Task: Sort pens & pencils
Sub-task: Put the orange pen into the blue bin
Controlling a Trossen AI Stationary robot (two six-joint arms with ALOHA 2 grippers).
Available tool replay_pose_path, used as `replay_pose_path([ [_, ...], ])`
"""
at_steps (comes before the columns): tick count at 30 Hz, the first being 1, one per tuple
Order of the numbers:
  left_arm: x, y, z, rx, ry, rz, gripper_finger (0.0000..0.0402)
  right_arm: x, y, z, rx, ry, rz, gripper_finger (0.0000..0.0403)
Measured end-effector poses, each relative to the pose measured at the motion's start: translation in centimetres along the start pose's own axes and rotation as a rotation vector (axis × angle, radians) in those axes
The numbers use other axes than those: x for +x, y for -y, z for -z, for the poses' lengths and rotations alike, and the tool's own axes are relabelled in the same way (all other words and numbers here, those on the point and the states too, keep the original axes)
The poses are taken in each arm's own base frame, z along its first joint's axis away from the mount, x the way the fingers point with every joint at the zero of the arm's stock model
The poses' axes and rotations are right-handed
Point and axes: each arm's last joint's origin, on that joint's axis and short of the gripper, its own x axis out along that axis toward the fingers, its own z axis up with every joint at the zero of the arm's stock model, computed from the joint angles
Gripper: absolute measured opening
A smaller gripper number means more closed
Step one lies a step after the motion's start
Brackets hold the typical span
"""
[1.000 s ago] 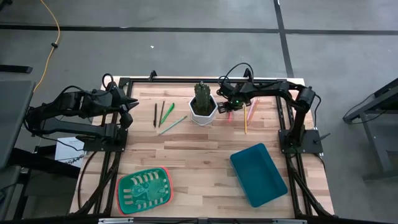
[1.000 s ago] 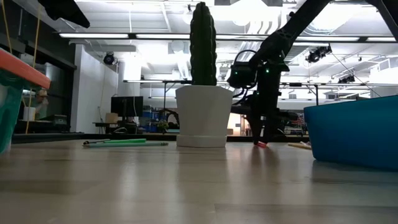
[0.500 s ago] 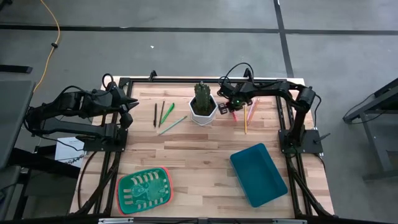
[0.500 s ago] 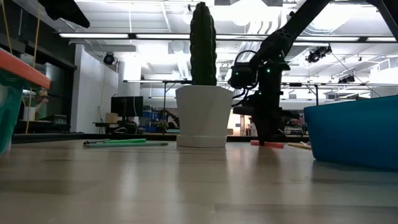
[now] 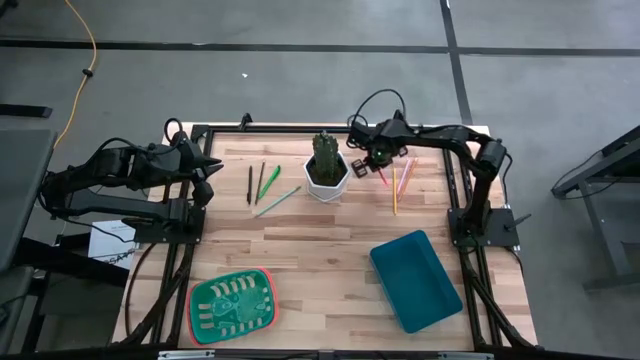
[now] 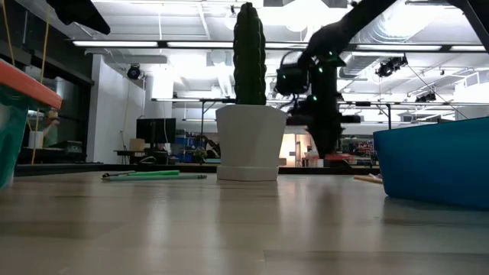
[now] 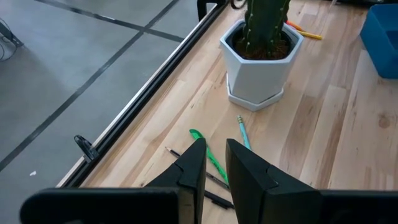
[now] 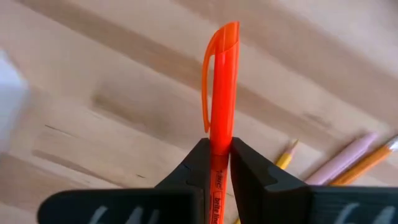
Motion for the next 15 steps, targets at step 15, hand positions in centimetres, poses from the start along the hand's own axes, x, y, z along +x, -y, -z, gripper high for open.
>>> replay_pose_path([
  [15, 0.0, -0.1, 0.4, 0.02, -0.042, -0.001, 0.0051, -9.0, 2.1, 1.2, 0.027, 0.187, -0.056, 0.0028],
])
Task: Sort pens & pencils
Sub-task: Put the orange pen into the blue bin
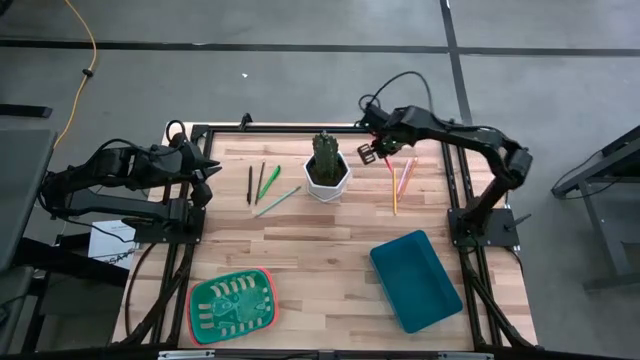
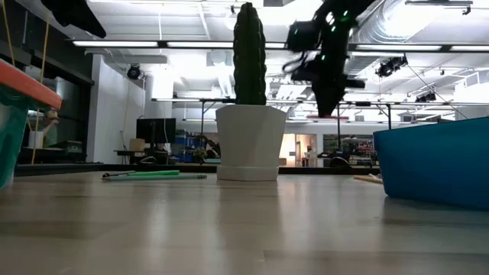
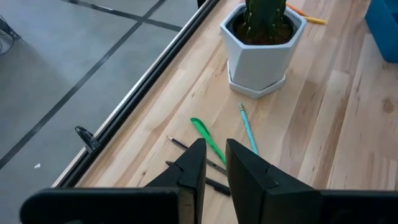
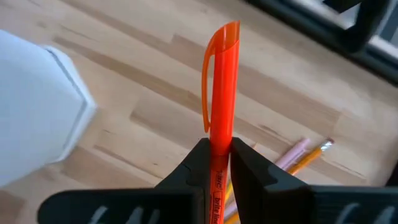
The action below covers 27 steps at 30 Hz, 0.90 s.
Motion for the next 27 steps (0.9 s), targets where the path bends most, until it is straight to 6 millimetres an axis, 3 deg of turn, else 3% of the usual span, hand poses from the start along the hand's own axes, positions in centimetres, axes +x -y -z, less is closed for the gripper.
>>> replay_pose_path([
  [8, 0.0, 0.0, -0.1, -0.001, 0.004, 0.001, 0.0051, -6.8, 0.7, 2.9, 0.04, 0.124, -0.115, 0.0028],
  [14, 0.0, 0.2, -0.4, -0.016, 0.035, 0.045, 0.0051, -10.7, 0.5, 5.7, 0.062, 0.206, -0.208, 0.0028],
  [27, 0.0, 1.5, -3.1, -0.103, 0.224, 0.342, 0.0051, -14.7, -3.6, 11.7, -0.029, 0.29, -0.401, 0.0028],
])
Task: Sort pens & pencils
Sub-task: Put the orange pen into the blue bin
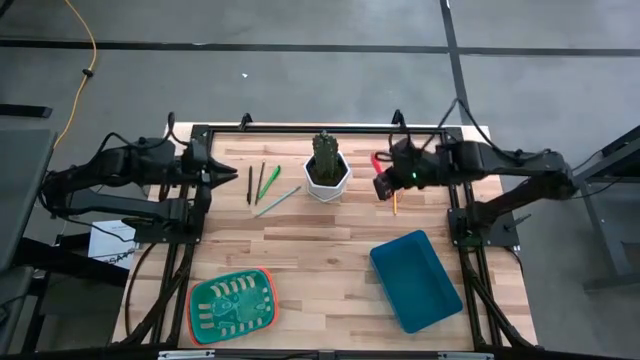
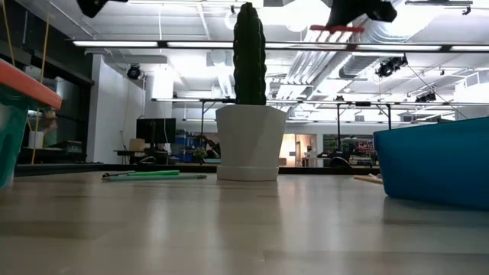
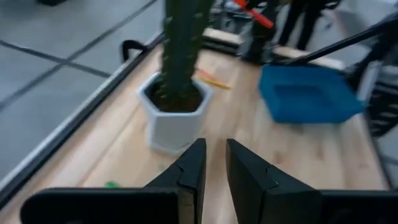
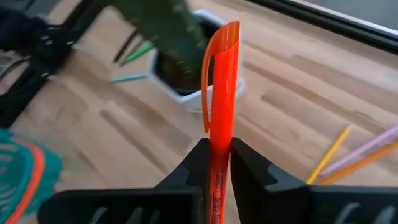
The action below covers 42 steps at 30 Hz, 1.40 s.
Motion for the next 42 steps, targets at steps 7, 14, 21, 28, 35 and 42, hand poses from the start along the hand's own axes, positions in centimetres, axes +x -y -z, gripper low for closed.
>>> replay_pose_path([
  [7, 2.8, 1.3, -1.8, -0.063, 0.033, 0.197, 0.0051, -1.6, -3.1, 2.2, -0.045, 0.064, -0.159, 0.0028],
  [14, 6.1, 4.6, -3.0, -0.048, 0.077, 0.344, 0.0051, -3.0, -5.0, 3.8, -0.068, 0.102, -0.276, 0.0028],
  [21, 7.6, 9.1, -2.9, -0.024, 0.161, 0.322, 0.0051, -4.1, -6.1, 5.0, -0.073, 0.129, -0.354, 0.0028],
  [28, 9.4, 12.7, -2.7, -0.056, 0.225, 0.393, 0.0051, -5.1, -7.3, 5.3, -0.103, 0.176, -0.461, 0.0028],
  [35, 11.1, 15.1, -1.4, -0.084, 0.196, 0.391, 0.0051, -5.4, -8.3, 6.7, -0.148, 0.154, -0.501, 0.0028],
  [42, 11.2, 16.7, -0.7, -0.099, 0.201, 0.41, 0.0051, -4.4, -8.8, 10.2, -0.179, 0.014, -0.404, 0.0028],
])
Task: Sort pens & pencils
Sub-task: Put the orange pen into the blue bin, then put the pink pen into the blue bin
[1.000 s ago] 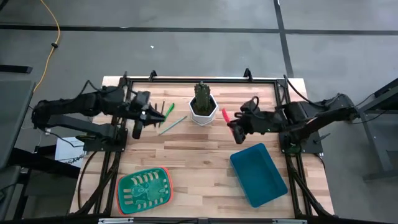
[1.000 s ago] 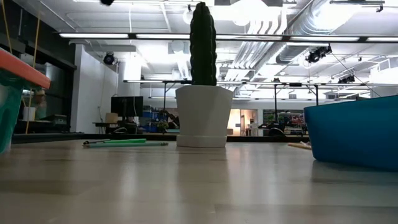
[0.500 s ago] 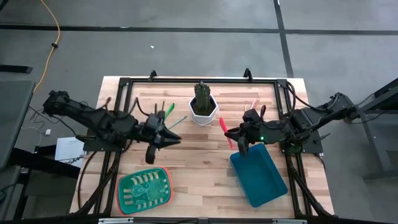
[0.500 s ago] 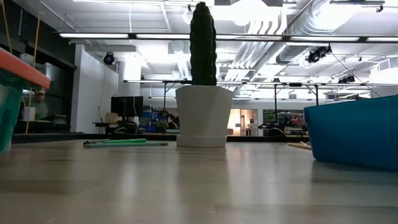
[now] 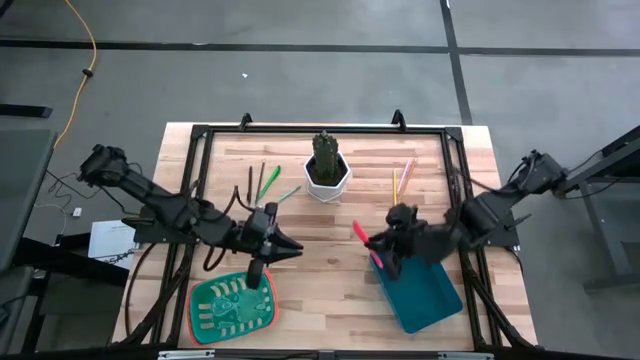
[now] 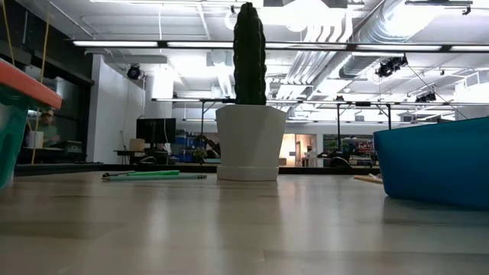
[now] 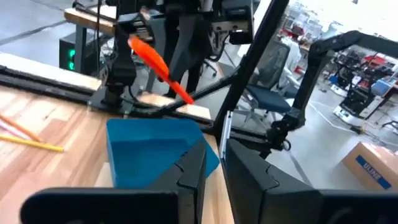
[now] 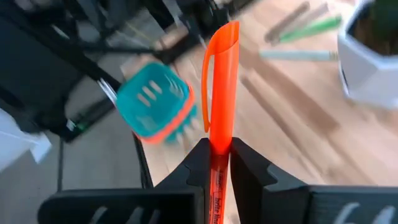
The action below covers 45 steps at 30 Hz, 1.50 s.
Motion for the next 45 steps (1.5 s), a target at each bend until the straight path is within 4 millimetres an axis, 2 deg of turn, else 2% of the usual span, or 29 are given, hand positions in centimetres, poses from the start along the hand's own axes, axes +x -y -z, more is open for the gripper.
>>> replay_pose_path([
  [7, -0.7, 1.2, 0.5, 0.011, 0.018, -0.04, 0.0051, -0.3, -0.4, 4.5, 0.056, -0.105, 0.151, 0.0028],
  [14, -0.9, 1.5, 0.7, 0.025, 0.018, -0.053, 0.0051, -1.0, -0.4, 8.2, 0.156, -0.128, 0.192, 0.0028],
  [25, -0.8, 1.5, 0.7, 0.031, 0.015, -0.056, 0.0051, 0.7, 3.4, 14.4, 0.338, -0.296, 0.365, 0.0028],
  [31, -0.9, 1.3, 1.1, 0.044, -0.018, -0.081, 0.0051, 2.3, 5.5, 17.2, 0.429, -0.361, 0.383, 0.0033],
  [37, -1.2, 1.2, 0.9, 0.042, -0.019, -0.094, 0.0051, 3.4, 7.0, 18.3, 0.467, -0.362, 0.402, 0.0062],
  [45, -4.0, -0.3, 0.4, 0.078, -0.082, -0.222, 0.0051, 4.1, 7.9, 17.3, 0.427, -0.371, 0.469, 0.0094],
])
